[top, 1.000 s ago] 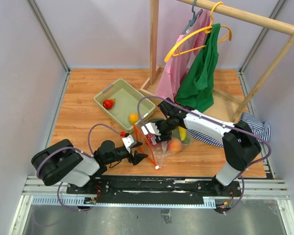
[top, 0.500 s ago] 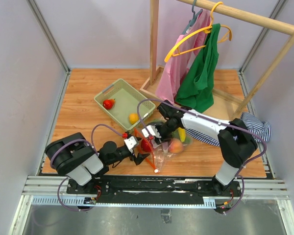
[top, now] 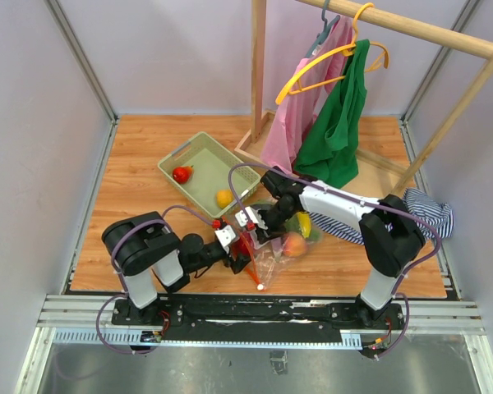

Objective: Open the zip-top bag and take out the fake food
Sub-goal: Pick up the fake fruit from the zipper food storage bag.

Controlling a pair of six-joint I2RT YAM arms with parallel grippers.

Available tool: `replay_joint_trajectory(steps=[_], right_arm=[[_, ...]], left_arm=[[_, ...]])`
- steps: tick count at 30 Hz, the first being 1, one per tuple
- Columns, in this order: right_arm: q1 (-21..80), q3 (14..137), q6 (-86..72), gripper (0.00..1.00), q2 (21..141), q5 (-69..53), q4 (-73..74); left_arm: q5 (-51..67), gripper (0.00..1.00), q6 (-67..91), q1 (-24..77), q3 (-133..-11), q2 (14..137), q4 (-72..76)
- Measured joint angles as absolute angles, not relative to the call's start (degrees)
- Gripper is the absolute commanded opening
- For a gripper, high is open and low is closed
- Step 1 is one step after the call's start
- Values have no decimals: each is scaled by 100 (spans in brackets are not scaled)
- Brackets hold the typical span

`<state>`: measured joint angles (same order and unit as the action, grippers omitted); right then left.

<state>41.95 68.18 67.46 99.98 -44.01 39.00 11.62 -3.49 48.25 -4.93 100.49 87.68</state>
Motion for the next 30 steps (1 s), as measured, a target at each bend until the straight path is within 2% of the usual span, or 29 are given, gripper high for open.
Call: replay_joint_trajectory(steps=[5,9,14,24,30], right_arm=[[4195,6873,6667,9,10044,-4486,3933],[4185,6895,6637,7,10064,-4486,3938],[4136,6895,6632,6,10064,-4484,3942],[3763,6871,6626,7,9719,-4493,3972],[3618,6733,6654,8,9194,-4617,3962]], left_arm=[[1048,68,-220,4831,-530,10379,8807],[969,45,-91,4842,-543,10396,8820],[886,25,167,4849,-340,10141,8788],[1238,20,1562,4851,-38,8617,8326],[1369,20,2491,4853,-113,7039,6390]])
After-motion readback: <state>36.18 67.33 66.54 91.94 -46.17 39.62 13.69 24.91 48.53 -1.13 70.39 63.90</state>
